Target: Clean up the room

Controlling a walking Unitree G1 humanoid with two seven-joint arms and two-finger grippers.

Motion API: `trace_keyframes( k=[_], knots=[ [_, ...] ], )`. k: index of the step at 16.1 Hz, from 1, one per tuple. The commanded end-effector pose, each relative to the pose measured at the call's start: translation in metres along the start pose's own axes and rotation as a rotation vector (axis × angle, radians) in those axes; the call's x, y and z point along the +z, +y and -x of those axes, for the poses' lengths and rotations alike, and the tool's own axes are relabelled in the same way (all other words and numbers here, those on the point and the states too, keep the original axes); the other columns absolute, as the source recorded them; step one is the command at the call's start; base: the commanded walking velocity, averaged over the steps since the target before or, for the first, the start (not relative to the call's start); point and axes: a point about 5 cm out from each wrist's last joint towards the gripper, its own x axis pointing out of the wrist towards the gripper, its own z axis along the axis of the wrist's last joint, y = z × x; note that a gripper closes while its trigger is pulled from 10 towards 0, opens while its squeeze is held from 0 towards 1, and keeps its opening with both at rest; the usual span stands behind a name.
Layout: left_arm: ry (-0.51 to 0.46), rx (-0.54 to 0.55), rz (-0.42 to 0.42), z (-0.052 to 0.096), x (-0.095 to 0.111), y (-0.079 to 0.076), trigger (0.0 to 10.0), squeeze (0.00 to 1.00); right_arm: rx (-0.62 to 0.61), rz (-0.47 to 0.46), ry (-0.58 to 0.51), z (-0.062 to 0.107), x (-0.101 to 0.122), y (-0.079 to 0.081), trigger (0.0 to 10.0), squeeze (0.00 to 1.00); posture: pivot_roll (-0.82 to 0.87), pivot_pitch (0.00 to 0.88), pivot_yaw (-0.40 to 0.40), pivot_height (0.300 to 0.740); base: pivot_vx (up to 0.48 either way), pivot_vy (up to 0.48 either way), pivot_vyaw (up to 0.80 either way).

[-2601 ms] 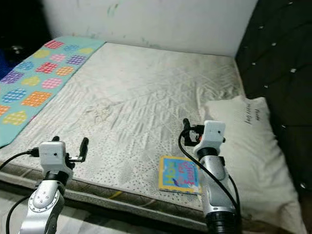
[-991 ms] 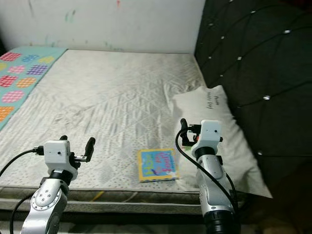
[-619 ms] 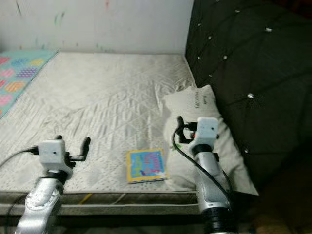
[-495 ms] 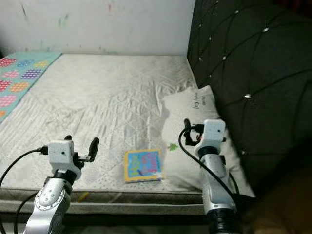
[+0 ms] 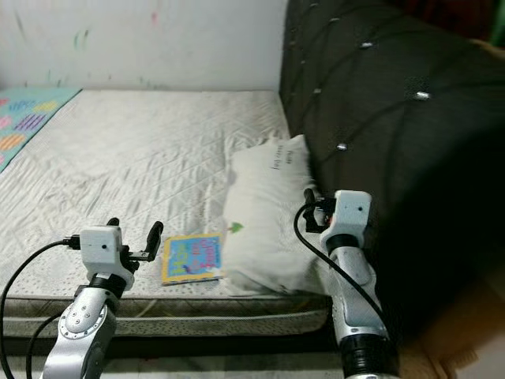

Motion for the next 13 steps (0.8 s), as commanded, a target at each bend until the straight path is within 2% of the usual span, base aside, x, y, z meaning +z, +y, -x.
trace_keyframes(
  k=[1,8,13],
  knots=[
    [-0.017,0.002,0.001,0.0011,0.0037,0.005,10.0,0.0,0.028,-0.01,-0.009,-0.0017,0.0023,0.0099,10.0,0.0,0.01,0.0,-0.001,0.74,0.0,0.0,0.0],
    [-0.03,-0.03,0.014,0.0037,0.0049,0.0022,10.0,0.0,0.037,-0.002,-0.004,-0.0007,0.0001,0.0109,10.0,0.0,0.01,0.0,-0.003,0.74,0.0,0.0,0.0],
    [-0.037,-0.045,0.02,0.0046,0.0057,0.0014,10.0,0.0,0.041,0.002,-0.002,-0.0008,-0.0003,0.0113,10.0,0.0,0.01,0.0,-0.003,0.74,0.309,0.0,0.0]
  ],
)
